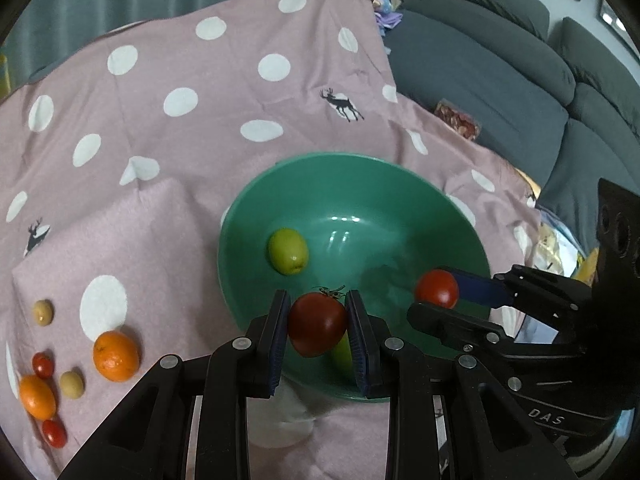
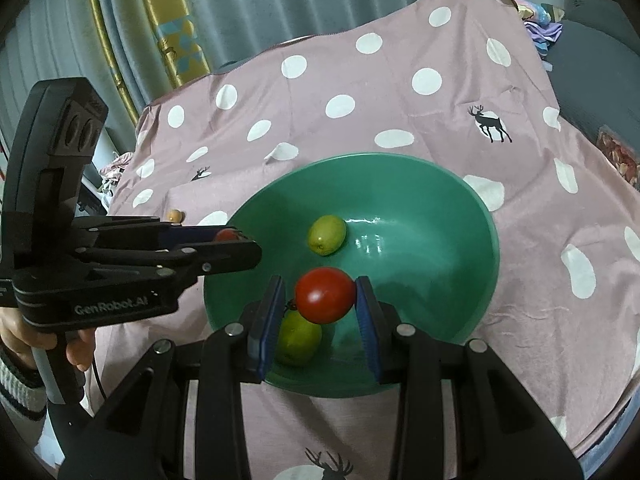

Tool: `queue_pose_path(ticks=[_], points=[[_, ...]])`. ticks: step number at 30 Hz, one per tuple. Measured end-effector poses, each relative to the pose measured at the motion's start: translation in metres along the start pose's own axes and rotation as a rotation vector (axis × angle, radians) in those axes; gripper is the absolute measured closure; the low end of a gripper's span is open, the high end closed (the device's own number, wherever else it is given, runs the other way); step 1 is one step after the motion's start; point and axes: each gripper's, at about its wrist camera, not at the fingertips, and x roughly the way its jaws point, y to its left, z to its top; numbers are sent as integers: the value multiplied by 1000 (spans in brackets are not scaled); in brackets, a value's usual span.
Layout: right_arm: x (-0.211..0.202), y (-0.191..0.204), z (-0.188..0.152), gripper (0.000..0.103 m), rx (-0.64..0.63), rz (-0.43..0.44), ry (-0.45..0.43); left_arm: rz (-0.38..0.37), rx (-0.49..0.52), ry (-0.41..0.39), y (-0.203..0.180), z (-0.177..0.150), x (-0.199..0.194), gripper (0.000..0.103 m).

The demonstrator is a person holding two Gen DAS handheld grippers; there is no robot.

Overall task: Organize fruits
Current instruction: 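Carry both tomatoes into the green bowl and open both tools, then grasp a small yellow fruit with the left tool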

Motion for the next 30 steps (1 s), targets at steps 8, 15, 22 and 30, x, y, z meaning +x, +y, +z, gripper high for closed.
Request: queue_pose_path(ticks=[8, 15, 22, 30], points=[[4, -3, -3, 65, 5, -1, 12, 33, 27, 13, -4, -2, 6, 74], [2, -3, -3, 65, 11, -8, 10, 43, 28, 5, -4, -2, 2, 74], [-4, 1, -3, 54, 22, -13, 1, 69, -8, -17, 3, -6, -12, 48], [-14, 6, -3, 41, 31, -7, -13, 128, -74, -31, 22, -27, -36, 34]])
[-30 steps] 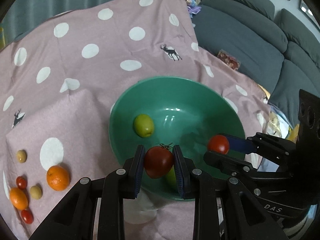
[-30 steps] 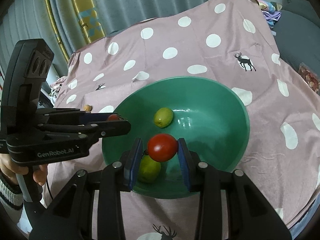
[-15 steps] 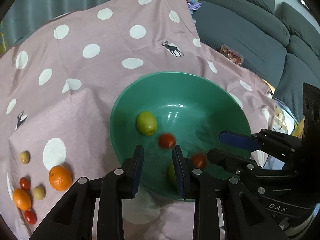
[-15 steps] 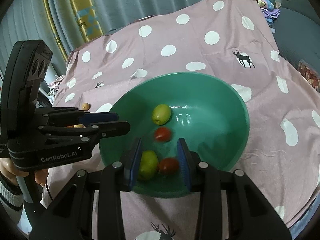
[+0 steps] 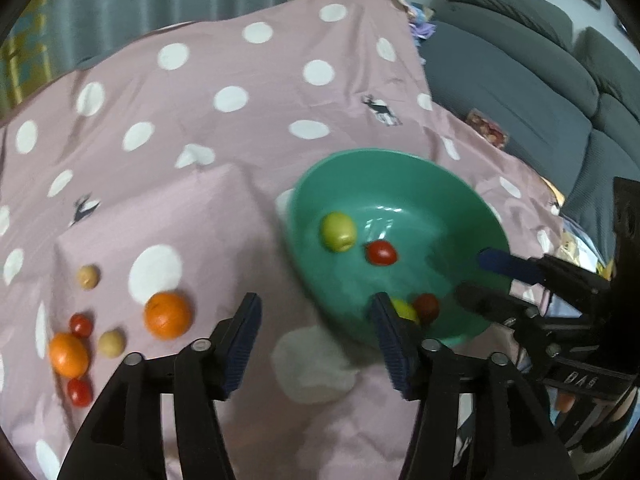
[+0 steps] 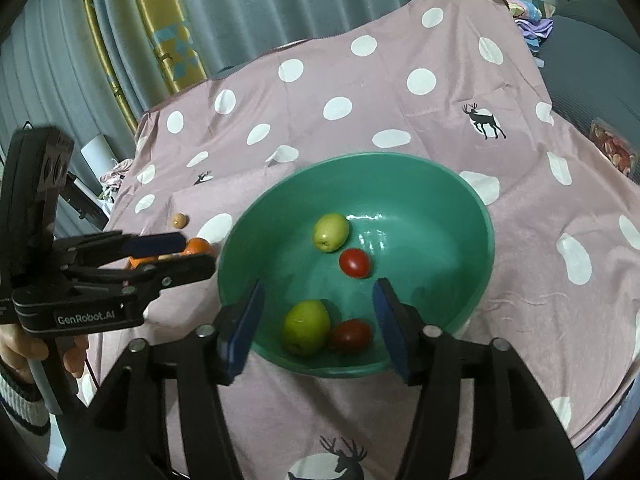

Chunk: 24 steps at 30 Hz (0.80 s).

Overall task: Organize fruits
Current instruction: 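Grasp a small yellow fruit with the left tool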

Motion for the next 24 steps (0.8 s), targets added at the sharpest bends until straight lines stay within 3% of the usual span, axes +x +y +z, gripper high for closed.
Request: queue_pose_path(ticks=[2, 17, 24], points=[[-4, 3, 1, 39, -6, -2, -10, 15, -32, -8, 11, -7, -6, 27], [-6, 48, 0, 36, -93, 26, 12, 146, -269, -22, 104, -80, -54, 26], [12, 85, -6, 36, -161, 74, 67, 136, -353, -67, 131, -112, -75, 26]])
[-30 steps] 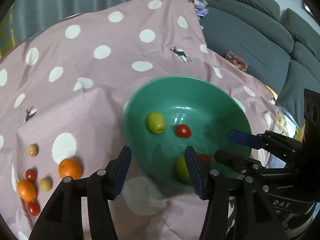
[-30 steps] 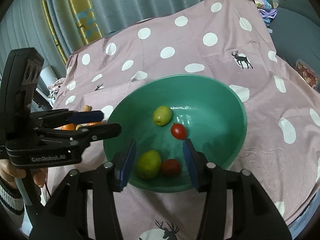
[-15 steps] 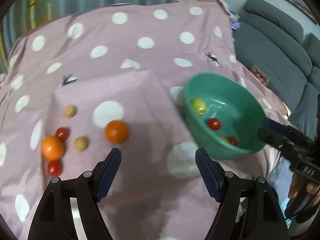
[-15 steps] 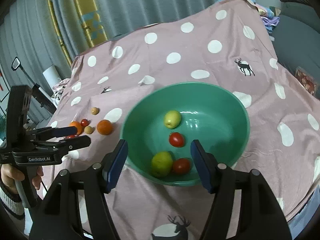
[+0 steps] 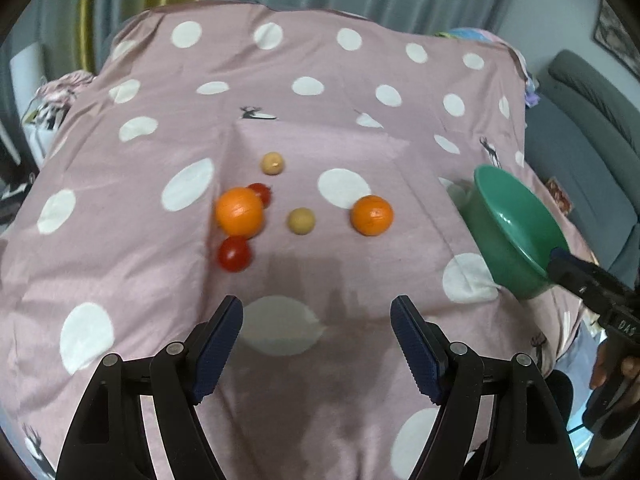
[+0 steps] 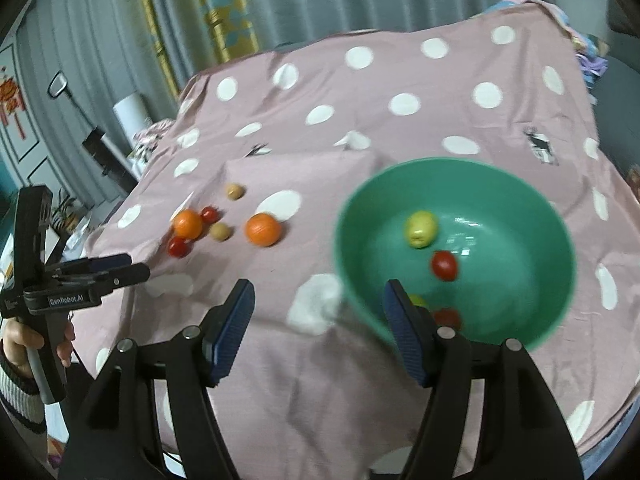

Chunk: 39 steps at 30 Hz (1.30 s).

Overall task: Organize fruits
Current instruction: 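Grasp a small yellow fruit with the left tool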

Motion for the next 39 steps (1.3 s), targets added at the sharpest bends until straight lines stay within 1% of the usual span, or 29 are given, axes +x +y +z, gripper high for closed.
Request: queue_pose_path(ticks=[6, 14, 20, 25, 32, 36, 38, 39], points=[[18, 30, 1, 36, -60, 40, 41, -31, -44, 2, 15, -6, 3, 26], [48, 61, 0, 36, -120, 108, 101, -54, -59, 17, 20, -2, 16, 26], [70, 72, -2, 36, -127, 155, 129, -50, -14, 18, 15, 14, 30, 26], [80, 66, -4, 36, -105, 167, 149, -48, 33, 25, 7, 31, 52, 26], [92, 57, -6, 36, -79, 177, 172, -42, 97, 68, -2, 51, 89, 27], [97, 55, -6, 36, -70, 189, 177, -32, 107, 89, -2, 57, 102, 32], [99, 53, -6, 36, -67, 192, 178, -30, 109, 111, -1, 59, 108, 42], [100, 52, -6, 36, -64, 192, 179, -30, 108, 117, -1, 60, 110, 45]])
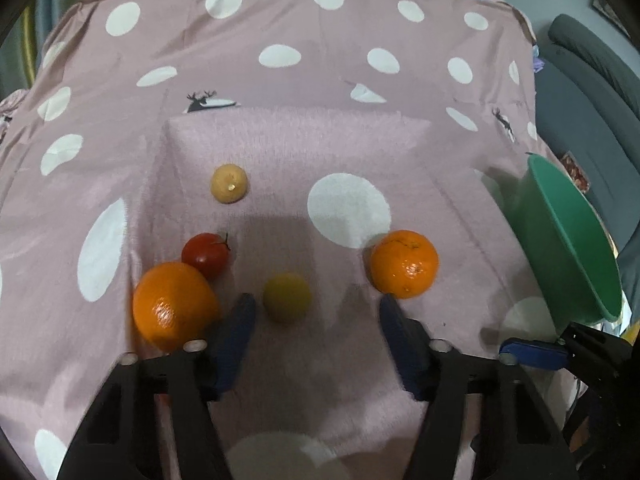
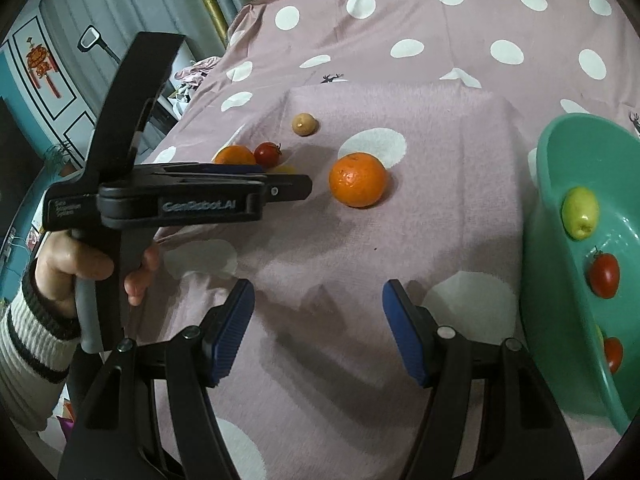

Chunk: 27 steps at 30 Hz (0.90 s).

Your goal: Organize fruits

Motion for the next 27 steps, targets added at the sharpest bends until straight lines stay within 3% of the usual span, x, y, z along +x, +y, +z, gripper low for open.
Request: queue_pose_path(ticks=[3, 13, 19, 23, 27], points=[[3, -3, 1, 36, 9, 3, 2, 14, 4, 1, 2, 3, 4, 46], [5, -7, 4, 36, 18, 0, 0, 94, 49, 7, 3, 4, 16, 75], [7, -7, 6, 36, 18, -10, 13, 26, -33, -8, 18, 6, 4, 75], [8, -3, 11, 36, 12, -3, 16, -64, -93, -99, 28, 10, -28, 75], [13, 8, 24, 36, -13, 12, 15, -50, -137, -172, 48, 11, -51, 75]])
